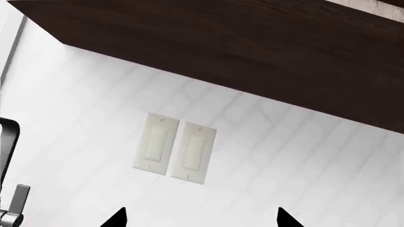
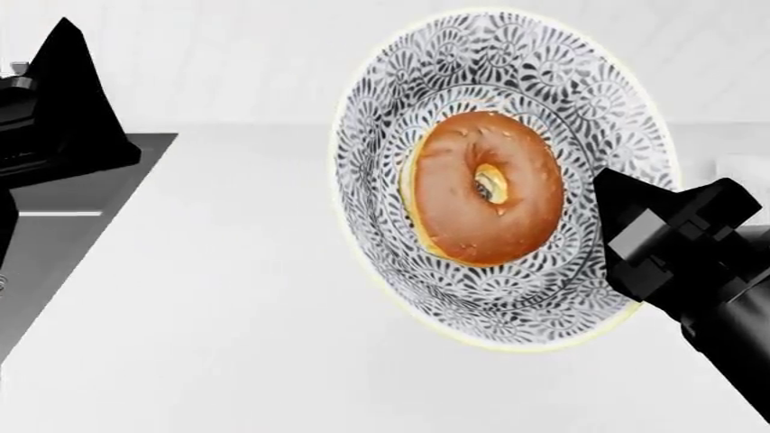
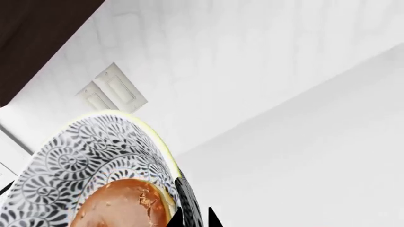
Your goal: Pick up the bowl with donut and place it on the tray. Pick up the cupcake and place it on the tray.
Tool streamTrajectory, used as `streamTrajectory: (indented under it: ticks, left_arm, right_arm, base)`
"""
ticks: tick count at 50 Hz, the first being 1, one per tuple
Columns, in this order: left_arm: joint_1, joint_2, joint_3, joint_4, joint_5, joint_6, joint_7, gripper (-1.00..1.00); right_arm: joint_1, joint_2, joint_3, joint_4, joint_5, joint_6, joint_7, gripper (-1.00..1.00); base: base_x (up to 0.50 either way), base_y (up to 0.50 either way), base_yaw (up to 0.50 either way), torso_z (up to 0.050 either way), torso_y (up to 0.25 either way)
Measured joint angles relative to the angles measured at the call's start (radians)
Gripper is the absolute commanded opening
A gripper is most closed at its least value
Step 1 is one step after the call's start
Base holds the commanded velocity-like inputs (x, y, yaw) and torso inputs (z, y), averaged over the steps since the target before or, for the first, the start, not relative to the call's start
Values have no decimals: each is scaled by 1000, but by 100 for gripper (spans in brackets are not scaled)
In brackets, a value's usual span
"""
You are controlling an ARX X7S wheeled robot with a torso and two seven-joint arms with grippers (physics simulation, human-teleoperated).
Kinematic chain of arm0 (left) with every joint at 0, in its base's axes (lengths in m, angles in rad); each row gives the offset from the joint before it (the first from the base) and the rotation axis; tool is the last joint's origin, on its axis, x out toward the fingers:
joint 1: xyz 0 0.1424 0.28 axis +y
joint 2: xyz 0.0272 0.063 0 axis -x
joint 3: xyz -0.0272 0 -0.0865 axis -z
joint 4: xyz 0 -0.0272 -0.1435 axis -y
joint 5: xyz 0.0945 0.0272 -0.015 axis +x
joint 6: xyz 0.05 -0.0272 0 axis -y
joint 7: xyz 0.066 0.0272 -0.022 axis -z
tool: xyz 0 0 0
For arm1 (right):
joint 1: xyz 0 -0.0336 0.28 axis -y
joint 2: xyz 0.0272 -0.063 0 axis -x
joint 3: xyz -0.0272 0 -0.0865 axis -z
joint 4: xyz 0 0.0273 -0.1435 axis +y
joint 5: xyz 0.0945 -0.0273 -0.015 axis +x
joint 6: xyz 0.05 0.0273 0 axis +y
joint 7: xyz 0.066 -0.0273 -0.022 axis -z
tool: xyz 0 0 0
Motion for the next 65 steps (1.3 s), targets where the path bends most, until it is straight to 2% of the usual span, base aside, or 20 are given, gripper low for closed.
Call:
streamTrajectory:
  ticks: [60,65]
  left_arm:
    - [0,2,-2,-1,2,-4,1,100]
    - [-2,3,0,0,0,-4,1,100]
  right_arm:
    - [-5,1,5,6,-4,18,-13,-100]
    - [-2,4,6,9,-7,19,-12,-100]
  base:
    - [7,-500,0,0,0]
    - [16,-180,0,0,0]
